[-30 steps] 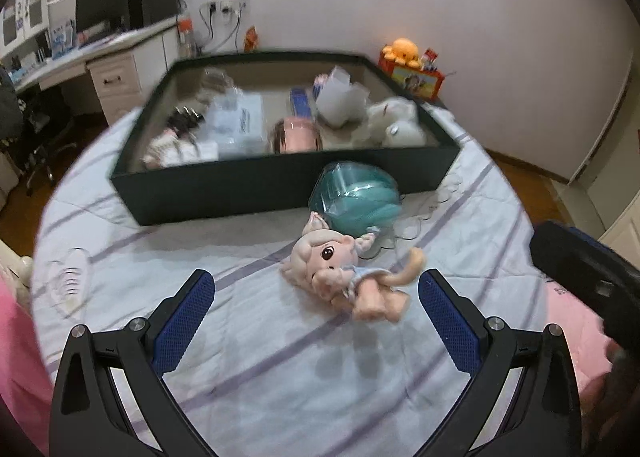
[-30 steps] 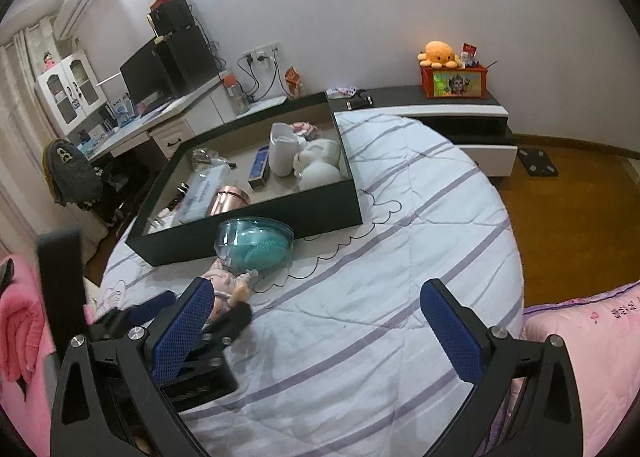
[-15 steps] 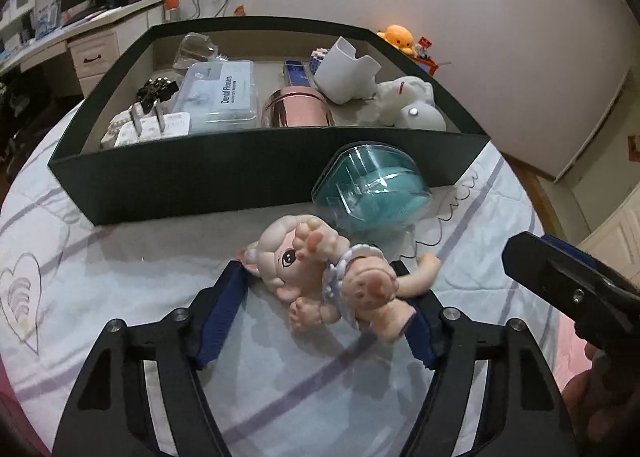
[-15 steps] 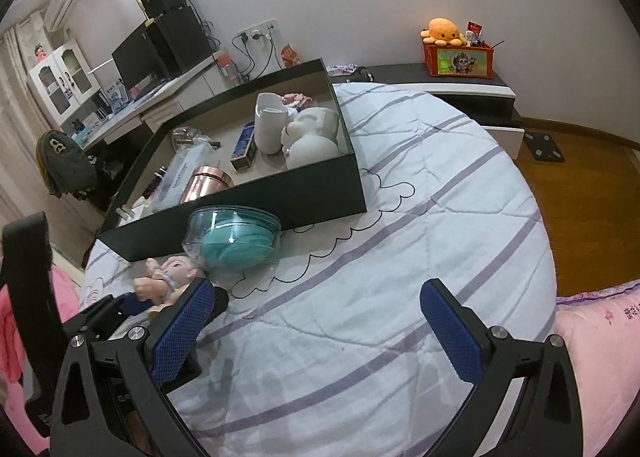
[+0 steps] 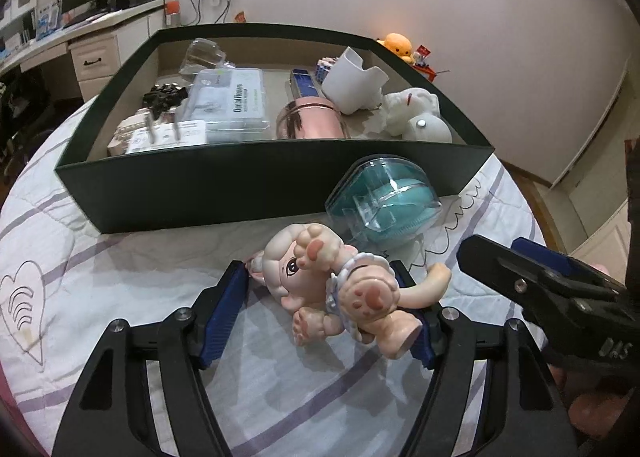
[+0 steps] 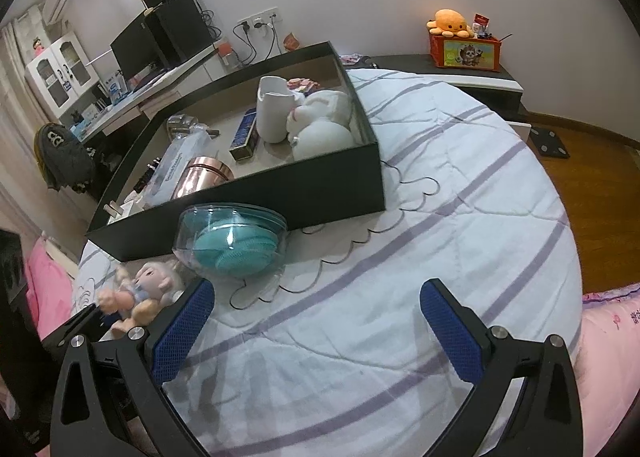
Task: Organize rigid objects
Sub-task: 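Grasp the doll figure with the left gripper while the right grasps the teal brush case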
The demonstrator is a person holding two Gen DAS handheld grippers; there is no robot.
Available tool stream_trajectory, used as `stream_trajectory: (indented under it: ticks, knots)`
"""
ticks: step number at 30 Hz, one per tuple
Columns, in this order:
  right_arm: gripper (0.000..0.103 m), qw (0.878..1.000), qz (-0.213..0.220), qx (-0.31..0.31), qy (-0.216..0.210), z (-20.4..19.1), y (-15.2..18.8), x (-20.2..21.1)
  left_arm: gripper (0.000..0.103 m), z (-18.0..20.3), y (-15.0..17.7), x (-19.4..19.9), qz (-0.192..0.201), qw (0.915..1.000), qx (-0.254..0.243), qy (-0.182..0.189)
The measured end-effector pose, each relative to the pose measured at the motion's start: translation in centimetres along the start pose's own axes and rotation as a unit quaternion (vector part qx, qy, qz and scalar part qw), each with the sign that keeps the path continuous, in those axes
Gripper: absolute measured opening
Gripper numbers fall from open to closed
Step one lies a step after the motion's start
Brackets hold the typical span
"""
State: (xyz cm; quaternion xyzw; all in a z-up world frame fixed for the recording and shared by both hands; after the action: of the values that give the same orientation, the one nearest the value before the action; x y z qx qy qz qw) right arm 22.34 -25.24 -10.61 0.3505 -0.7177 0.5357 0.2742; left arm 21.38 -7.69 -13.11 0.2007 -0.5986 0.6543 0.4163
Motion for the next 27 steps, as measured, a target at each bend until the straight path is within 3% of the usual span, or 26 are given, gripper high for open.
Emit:
stream_trajectory:
  ticks: [8, 13, 15, 17, 18, 27]
  knots:
    - [0.103, 0.999, -0.008, 0.027, -0.024, -3.0, -0.6, -2.4, 0.072, -2.8, 1.4, 2.3, 0.007, 0.9995, 0.012, -0.027]
    - [0.103, 0.999, -0.016, 0.044, -0.005, -4.6, -1.1, -4.8, 0.072, -4.5, 1.8, 3.0, 0.009, 0.9989, 0.023, -0.041]
    - [0.098, 0.999, -0.006, 0.043, -0.004, -4.8, -1.2, -4.9, 0.072, -5.0, 1.9, 3.1, 0.009, 0.9987, 0.026, -0.042]
    - [0.074, 0.999, -0.001, 0.052, 0.011, -5.1, -1.3, -5.0, 0.072, -5.4, 2.0, 3.3, 0.01, 0.9986, 0.028, -0.043]
    - [0.071, 0.998, 0.0, 0.055, 0.013, -5.1, -1.2, -4.9, 0.072, -5.5, 2.0, 3.4, 0.01, 0.9986, 0.028, -0.043]
    - [0.071, 0.999, 0.002, 0.051, -0.008, -4.9, 0.1, -2.8, 0.072, -6.2, 2.2, 4.1, 0.014, 0.9985, 0.035, -0.039]
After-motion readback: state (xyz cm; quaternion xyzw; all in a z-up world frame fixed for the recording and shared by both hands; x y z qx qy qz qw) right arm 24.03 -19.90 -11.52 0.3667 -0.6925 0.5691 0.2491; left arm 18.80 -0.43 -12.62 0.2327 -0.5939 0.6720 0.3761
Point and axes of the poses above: each gripper's, at about its wrist camera, not at the fingertips, and x roughly against the way its jaws point, z to its right, y to its underside, the point moved 1 cm from there along -x, roughly the way its jaws point, and after that the axes turned 1 degree about -x, right-handed, at the moved point
